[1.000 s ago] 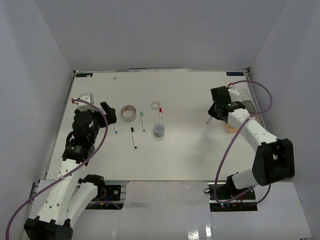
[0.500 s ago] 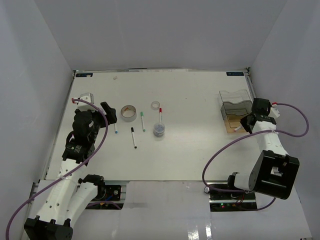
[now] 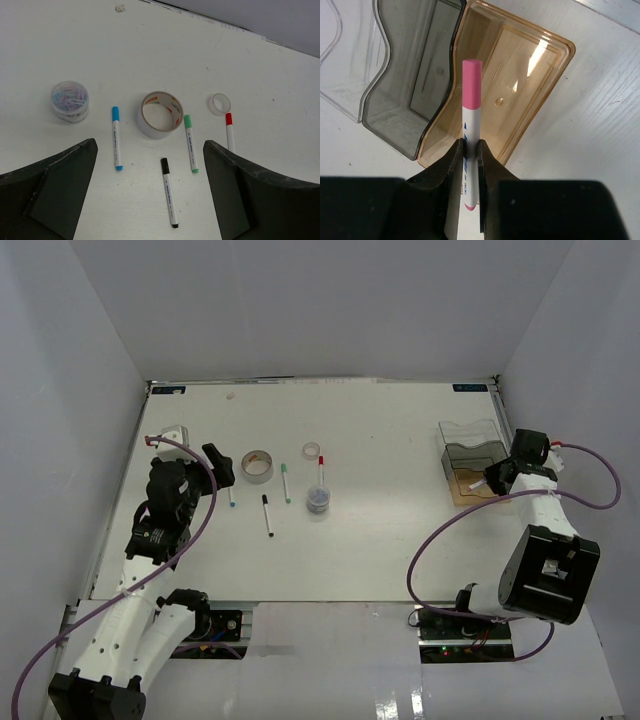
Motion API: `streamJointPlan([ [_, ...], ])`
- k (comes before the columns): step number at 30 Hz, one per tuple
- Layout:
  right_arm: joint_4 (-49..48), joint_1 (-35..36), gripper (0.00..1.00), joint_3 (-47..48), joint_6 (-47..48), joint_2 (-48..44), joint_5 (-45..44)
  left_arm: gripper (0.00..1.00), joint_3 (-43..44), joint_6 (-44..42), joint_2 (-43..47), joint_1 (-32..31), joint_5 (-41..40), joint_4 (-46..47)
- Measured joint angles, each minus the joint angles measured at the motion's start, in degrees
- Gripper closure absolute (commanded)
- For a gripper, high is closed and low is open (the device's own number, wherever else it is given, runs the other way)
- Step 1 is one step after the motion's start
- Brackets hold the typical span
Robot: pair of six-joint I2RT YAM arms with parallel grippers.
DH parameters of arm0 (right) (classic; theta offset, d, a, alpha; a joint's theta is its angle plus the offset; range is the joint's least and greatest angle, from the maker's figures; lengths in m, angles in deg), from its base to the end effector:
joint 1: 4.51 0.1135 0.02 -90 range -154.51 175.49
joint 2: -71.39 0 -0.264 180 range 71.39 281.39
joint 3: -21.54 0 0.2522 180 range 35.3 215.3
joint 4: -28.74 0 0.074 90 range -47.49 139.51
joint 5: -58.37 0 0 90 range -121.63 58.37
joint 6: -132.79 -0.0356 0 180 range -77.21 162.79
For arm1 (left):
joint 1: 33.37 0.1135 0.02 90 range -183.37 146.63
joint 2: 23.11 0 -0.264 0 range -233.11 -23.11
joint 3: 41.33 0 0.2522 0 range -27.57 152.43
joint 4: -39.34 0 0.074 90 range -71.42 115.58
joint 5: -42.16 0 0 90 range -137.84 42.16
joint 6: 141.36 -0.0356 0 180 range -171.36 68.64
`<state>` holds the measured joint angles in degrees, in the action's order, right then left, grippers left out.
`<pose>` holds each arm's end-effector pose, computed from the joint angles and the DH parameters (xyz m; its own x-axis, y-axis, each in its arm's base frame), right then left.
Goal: Sort the stationery into containers
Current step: Place the pen in the storage box, then pick up the pen from the center of the board.
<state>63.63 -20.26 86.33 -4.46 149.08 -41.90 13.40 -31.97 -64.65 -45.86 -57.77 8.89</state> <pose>0.2705 -0.0829 0.2344 -0.2031 0.8080 -0.5530 0.7830 0.4731 0.4037 0.1694 -0.0312 0.3138 -0.2906 -0.2706 -0.9178 -0.0469 0.9621 -0.2688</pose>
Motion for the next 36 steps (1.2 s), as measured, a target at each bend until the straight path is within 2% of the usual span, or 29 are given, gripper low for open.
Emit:
streamJointPlan([
  [8,-0.9,-0.5,0.81,0.6,-3.2,3.8,1.1,0.02,0.0,0.0,0.0,0.0,0.1,0.0],
  [15,-2.0,-0.7,0.49,0.6,-5.1,4.4,1.4,0.02,0.0,0.0,0.0,0.0,0.1,0.0],
  [20,-2.0,-0.7,0.35,0.6,-4.6,2.8,1.5,0.02,0.0,0.2,-0.8,0.0,0.8,0.0],
  [21,-2.1,-0.7,0.28,0.6,-4.1,1.9,1.5,0.02,0.0,0.6,-1.1,0.0,1.3,0.0],
  [23,-2.0,-0.7,0.24,0.6,-2.6,-0.4,1.9,0.02,0.1,1.5,-1.9,0.0,2.4,-0.6],
  [29,-2.3,-0.7,0.03,0.1,6.7,-8.9,8.4,0.02,2.1,5.9,-4.9,0.0,8.0,-8.4],
  [36,-3.3,-0.7,0.05,-4.8,16.6,-20.8,19.3,0.02,2.6,11.4,-10.9,0.0,12.5,-15.2],
])
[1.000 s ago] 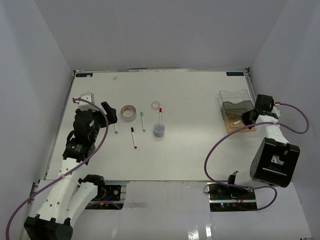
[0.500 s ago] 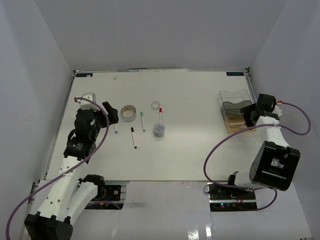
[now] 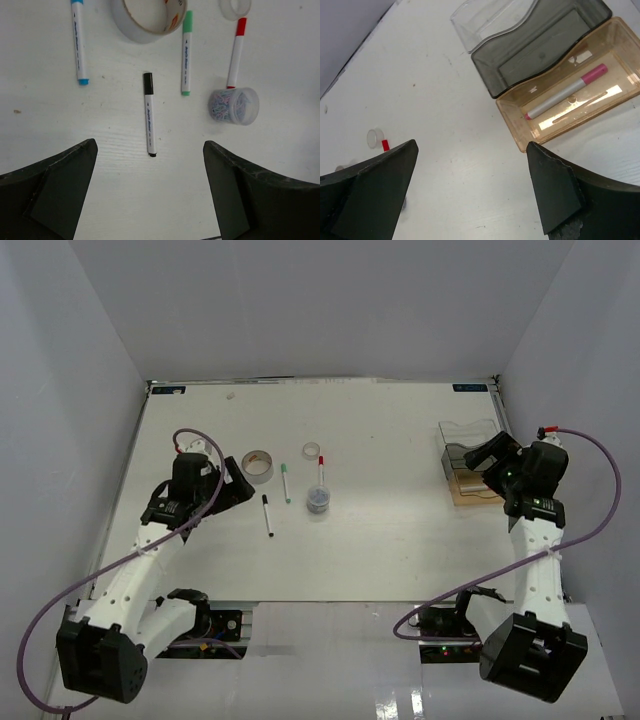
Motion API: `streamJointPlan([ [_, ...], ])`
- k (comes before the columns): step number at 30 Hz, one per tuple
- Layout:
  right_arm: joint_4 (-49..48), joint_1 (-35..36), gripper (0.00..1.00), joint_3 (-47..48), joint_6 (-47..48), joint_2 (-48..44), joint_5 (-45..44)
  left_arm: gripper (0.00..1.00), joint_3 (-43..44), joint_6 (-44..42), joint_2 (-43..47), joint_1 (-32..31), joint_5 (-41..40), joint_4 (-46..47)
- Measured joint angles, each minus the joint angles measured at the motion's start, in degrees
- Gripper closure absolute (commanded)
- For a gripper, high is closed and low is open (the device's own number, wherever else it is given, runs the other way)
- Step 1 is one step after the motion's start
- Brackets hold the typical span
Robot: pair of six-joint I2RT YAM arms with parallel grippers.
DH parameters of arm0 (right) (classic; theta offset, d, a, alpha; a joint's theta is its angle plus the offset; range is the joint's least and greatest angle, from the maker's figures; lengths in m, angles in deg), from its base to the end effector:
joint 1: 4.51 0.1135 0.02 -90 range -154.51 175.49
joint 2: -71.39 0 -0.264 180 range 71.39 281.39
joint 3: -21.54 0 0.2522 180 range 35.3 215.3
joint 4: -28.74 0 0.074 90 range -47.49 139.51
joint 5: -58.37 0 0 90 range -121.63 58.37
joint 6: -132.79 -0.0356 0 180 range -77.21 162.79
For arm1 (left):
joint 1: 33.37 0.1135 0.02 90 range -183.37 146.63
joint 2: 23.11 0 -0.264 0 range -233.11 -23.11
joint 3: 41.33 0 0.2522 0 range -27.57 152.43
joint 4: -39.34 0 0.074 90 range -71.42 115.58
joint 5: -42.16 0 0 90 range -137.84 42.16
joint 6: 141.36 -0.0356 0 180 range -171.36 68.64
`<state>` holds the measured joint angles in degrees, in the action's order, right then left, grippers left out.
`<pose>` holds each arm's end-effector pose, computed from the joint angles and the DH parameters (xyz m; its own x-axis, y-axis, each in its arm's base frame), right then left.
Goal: Sort the stationery into containers
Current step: Pick up the pen from the center of the board.
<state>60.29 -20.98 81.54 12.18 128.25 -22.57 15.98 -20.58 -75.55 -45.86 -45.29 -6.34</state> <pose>0.2159 -0.0580 0.2964 -0.3177 0.6183 -0.7189 0.3590 0.7802 0.5123 0.1884 -0.0433 0.2726 -0.6756 -0.3740 -0.6354 -0.1127 0.9040 -0.4123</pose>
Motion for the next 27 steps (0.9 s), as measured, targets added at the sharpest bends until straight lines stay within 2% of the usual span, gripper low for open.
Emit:
streamJointPlan([
  [6,-1.6,2.1,0.08,-3.4,4.3,-6.6,5.3,0.03,0.0,2.3,-11.6,0.0,-3.8,-0.5],
  [8,-2.2,3.1,0.08,-4.1,5.2,-7.4,6.6,0.09,0.2,2.7,-16.3,0.0,-5.4,-0.5],
  [12,-4.3,4.0,0.08,-5.7,5.9,-7.8,9.4,0.14,0.4,3.5,-23.5,0.0,-8.4,1.7],
  [21,-6.4,5.6,0.08,-7.8,6.9,-7.8,12.6,0.21,5.5,3.5,-33.6,0.1,-15.5,6.6],
  [27,-7.4,7.3,0.08,-7.9,7.3,-8.4,12.7,0.24,8.6,1.6,-40.9,0.8,-16.7,9.2],
])
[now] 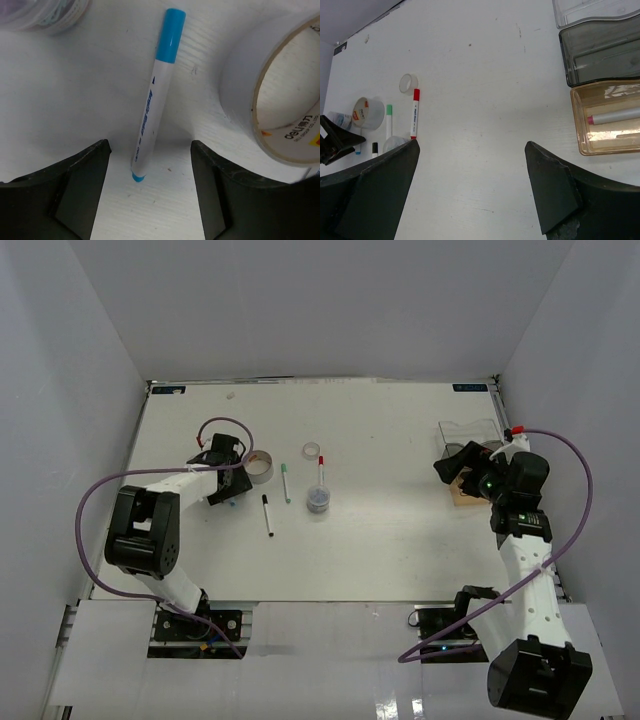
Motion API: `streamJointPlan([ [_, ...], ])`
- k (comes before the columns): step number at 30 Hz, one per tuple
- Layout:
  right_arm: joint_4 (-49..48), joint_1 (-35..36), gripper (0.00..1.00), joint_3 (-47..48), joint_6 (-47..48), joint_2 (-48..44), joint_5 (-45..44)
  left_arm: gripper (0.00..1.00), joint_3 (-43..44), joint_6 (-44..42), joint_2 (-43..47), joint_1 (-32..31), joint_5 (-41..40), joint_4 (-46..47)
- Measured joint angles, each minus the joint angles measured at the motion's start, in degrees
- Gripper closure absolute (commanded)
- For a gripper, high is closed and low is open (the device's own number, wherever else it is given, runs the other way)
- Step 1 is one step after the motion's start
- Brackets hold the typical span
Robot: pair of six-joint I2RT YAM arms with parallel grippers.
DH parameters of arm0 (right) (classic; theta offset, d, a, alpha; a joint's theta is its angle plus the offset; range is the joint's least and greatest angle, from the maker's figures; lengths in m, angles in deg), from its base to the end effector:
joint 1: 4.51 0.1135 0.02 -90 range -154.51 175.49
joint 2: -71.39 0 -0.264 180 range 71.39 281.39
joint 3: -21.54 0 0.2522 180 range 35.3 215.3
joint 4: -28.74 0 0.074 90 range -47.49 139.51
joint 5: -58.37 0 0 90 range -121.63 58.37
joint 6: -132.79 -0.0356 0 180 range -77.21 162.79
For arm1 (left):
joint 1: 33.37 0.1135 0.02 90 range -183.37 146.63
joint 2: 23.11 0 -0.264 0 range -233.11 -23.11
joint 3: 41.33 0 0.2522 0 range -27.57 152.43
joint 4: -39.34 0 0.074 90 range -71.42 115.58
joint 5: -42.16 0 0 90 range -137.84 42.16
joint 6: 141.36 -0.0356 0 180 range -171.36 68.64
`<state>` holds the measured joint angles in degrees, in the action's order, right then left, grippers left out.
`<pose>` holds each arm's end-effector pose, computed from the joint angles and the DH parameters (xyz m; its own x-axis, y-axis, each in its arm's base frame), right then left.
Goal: Sort the stationery into containers
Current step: Pick up the pen from the center of the board.
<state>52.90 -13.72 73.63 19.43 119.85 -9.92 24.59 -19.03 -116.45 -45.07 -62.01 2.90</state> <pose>0.1965 -0.0185 0.2895 -0.3944 0.4371 -0.8083 -0.0401 0.8706 0.4904 0.3024 -0.0537 0.1635 -0.7915 -0.3656 -0.4898 -0.3932 0.9181 -0.0499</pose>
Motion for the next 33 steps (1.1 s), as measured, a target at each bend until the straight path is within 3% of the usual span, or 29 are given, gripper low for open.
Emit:
streamJointPlan([
  [5,-0.3,0.7,0.08,-0.5,0.3,-0.4,-0.6,0.39,1.1,-1.2,-1.5,0.8,-0.4,0.5],
  [9,-0.3,1.1,0.07,-0.7,1.0,-0.4,-0.6,0.62,1.2,-1.9,-1.8,1.1,-0.6,0.5],
  [13,-0.3,1.5,0.07,-0.7,1.5,-0.5,-0.6,0.78,1.2,-2.3,-1.9,1.5,-0.5,0.5],
  [17,-0.4,1.9,0.07,-0.8,1.9,-1.2,-0.5,0.88,1.2,-2.6,-1.7,1.5,-0.2,0.4],
  [22,-1.7,3.2,0.05,-1.7,2.5,-2.5,2.1,0.91,0.7,-3.3,0.6,1.4,2.1,-1.1],
  [27,-4.0,7.6,0.04,-1.7,2.6,-2.4,7.0,0.92,-0.6,-5.0,10.9,0.0,8.5,-2.3],
  [33,-6.5,19.1,0.0,-1.6,0.6,-1.4,8.3,0.93,-0.9,-6.3,24.0,-8.1,18.7,0.5],
])
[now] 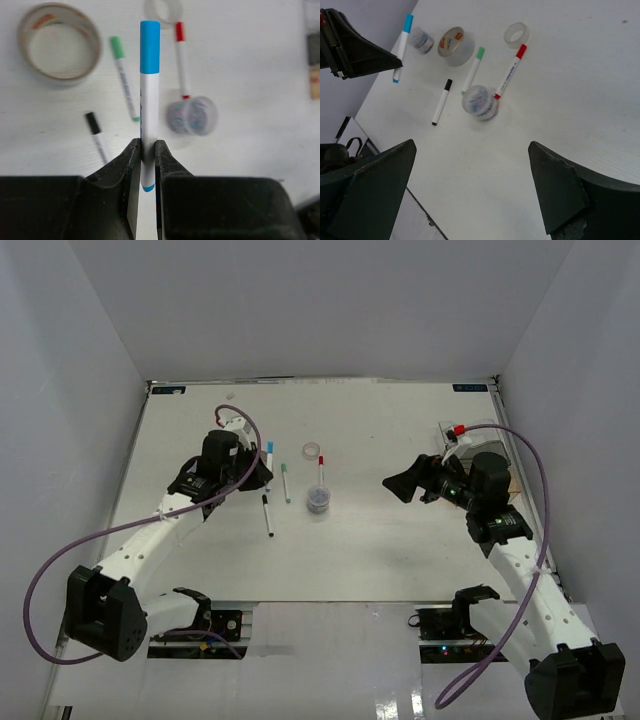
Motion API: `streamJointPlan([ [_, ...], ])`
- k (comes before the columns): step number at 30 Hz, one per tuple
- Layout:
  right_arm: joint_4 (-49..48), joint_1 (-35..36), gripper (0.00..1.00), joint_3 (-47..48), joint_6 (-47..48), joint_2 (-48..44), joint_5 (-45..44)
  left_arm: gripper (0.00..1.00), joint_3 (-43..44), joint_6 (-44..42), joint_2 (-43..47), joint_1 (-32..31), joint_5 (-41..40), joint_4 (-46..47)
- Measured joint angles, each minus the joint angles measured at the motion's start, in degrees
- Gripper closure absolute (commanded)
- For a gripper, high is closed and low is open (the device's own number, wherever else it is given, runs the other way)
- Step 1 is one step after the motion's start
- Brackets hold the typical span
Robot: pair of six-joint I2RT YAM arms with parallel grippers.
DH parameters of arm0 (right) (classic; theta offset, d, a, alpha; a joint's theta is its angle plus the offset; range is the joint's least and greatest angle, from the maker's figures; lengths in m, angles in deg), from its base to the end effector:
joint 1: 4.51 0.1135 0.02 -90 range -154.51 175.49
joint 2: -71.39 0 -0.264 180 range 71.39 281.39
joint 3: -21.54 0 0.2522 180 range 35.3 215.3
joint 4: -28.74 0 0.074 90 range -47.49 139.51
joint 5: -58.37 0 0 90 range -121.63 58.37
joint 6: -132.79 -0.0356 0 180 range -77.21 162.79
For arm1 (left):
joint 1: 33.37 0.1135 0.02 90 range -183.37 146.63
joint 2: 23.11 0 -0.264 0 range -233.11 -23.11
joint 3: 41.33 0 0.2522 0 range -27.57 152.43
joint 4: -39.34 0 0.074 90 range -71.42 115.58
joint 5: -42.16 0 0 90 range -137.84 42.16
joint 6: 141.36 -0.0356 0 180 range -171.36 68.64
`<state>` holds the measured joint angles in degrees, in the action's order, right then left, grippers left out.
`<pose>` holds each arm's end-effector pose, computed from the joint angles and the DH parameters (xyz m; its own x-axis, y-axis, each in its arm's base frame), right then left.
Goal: Sort the stationery into containers
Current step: Pick up the pen from the center of the board, then place the pen in the storage box.
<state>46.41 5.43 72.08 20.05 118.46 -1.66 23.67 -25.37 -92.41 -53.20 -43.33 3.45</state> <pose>0.1876 0.0509 0.2963 -0.4650 0.2585 -0.8467 -0.4844 0.7262 0.4878 0.2453 -0.0914 0.2709 -0.7186 -0.2052 -0.6644 0.0888 0.9206 -0.3804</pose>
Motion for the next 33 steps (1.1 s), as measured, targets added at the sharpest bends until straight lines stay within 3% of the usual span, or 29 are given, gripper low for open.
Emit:
streamJointPlan([
  [8,-5.3,17.7,0.07,4.9,-6.0,8.2,-5.2,0.93,0.3,0.3,1.9,-17.3,3.2,2.3],
  [14,-8.3,23.6,0.14,8.2,-9.8,13.6,-9.6,0.93,2.2,-0.5,0.3,-27.1,1.5,4.9],
  [21,-9.1,25.8,0.23,9.5,-12.2,16.7,-13.0,0.94,3.5,-1.1,-0.2,-30.3,-1.5,6.8],
  [28,-9.3,26.2,0.4,9.5,-13.7,17.2,-13.7,0.94,3.9,-1.6,-0.5,-31.1,-3.3,8.6],
  [33,-10.0,26.2,0.47,9.5,-14.5,17.3,-13.7,0.93,3.9,-1.8,-0.8,-31.3,-4.8,9.5],
])
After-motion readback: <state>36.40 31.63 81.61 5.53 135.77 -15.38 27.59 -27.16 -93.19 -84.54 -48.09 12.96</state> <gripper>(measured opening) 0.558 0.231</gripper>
